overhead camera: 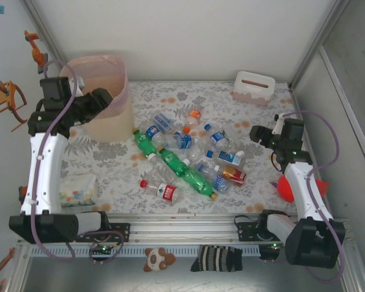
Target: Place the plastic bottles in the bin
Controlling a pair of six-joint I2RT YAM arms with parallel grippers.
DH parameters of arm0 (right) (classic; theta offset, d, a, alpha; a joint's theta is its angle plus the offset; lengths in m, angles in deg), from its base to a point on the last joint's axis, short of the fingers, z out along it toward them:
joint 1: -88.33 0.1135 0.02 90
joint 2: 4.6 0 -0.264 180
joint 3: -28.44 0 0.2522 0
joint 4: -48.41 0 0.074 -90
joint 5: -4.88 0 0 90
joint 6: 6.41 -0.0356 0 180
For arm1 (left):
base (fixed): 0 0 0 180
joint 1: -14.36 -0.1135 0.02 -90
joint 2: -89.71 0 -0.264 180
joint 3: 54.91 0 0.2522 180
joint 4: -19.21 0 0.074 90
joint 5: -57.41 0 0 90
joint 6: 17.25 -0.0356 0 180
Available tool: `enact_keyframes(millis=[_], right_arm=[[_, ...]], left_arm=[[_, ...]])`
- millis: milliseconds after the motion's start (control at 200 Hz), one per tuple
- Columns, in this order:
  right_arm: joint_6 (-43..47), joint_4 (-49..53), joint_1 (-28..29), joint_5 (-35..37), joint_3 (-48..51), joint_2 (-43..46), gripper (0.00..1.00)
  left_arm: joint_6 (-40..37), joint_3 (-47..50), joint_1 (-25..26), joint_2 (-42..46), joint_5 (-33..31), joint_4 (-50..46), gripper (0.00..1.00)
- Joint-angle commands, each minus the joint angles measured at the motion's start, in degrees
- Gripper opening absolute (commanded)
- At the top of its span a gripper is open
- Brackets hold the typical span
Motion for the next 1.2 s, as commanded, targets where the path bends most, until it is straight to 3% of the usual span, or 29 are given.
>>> enact_keyframes(millis=[0,220,476,806,1031,1192], right_arm=[[-1.11,-1.33,0.33,-1.25,0.02,-0.27,0.83],[-1.75,-2.29,0.31,-2.32,0.24,-1.11,0.83],[-1.84,-2.18,0.36,-2.29,0.15,-0.72,0.82],[-1.84,-2.01,0.33,-2.26,0.14,-0.35,0.82],[-1.69,-1.88,0.30,-2.00,0.24,-0.09,0.82],[-1.58,-1.88,0.30,-1.87,0.41,-0.18,0.82]], left_arm=[[8.54,6.19,2.06,4.61,0.00,-1.39,0.65],[16.27,20.53,6.27,11.11,-2.18,-1.83,0.63],[27.50,36.41,7.45,13.55,1.52,3.34,0.63],[38.41,47.15,10.47,7.90,3.48,9.08,0.65],[41.76,49.51,12.06,-0.34,6.96,9.92,0.67],[44.98,52.41,13.38,-4.28,10.40,15.61,0.66]])
